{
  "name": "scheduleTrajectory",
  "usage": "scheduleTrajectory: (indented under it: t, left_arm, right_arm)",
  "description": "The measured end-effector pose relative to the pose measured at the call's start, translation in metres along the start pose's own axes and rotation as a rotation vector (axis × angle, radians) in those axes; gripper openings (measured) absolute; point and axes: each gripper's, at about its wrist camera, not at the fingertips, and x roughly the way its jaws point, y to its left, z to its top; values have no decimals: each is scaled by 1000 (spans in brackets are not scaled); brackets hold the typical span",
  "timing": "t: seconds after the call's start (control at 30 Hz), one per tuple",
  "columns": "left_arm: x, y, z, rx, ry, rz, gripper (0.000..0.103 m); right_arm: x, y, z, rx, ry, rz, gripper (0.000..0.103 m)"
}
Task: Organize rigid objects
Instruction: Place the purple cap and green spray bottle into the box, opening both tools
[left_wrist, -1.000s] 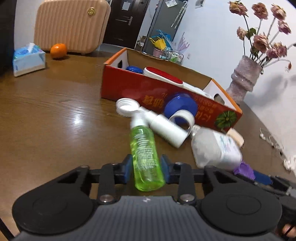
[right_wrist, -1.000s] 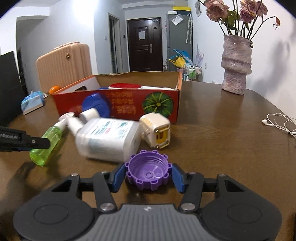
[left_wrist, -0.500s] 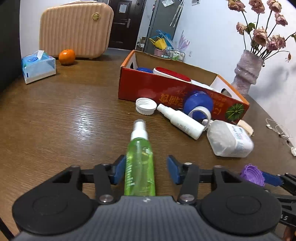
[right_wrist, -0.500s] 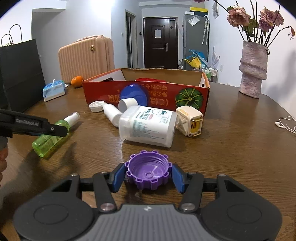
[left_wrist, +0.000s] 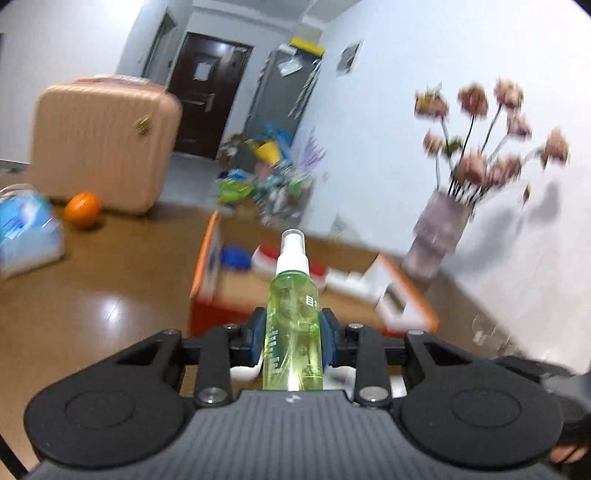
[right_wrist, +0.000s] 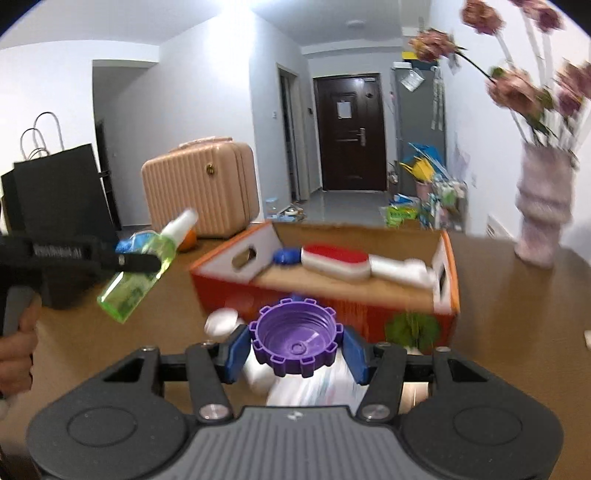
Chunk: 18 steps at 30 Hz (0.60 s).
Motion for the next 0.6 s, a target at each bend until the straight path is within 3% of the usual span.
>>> scheduleTrajectory:
  t: [0.13,0.33,0.4,0.5,0.6]
  left_arm:
    - [65,7,48,6,-18,-22,31]
    - [168,27,68,-23,43,16,31]
    - [193,33,69,-13,80,65,31]
    - [216,33,65,50,124,121,31]
    - [216,37,58,93,151,129,31]
  right_arm:
    - [69,-25,52,-6,61,-13,53]
    - [182,-55,88,14,269,-70,53]
    - [206,-52,92,-1,320,-66,54]
    - [235,-42,96,-37,374,-47,54]
    - [253,-29,95,-77,410,-37,54]
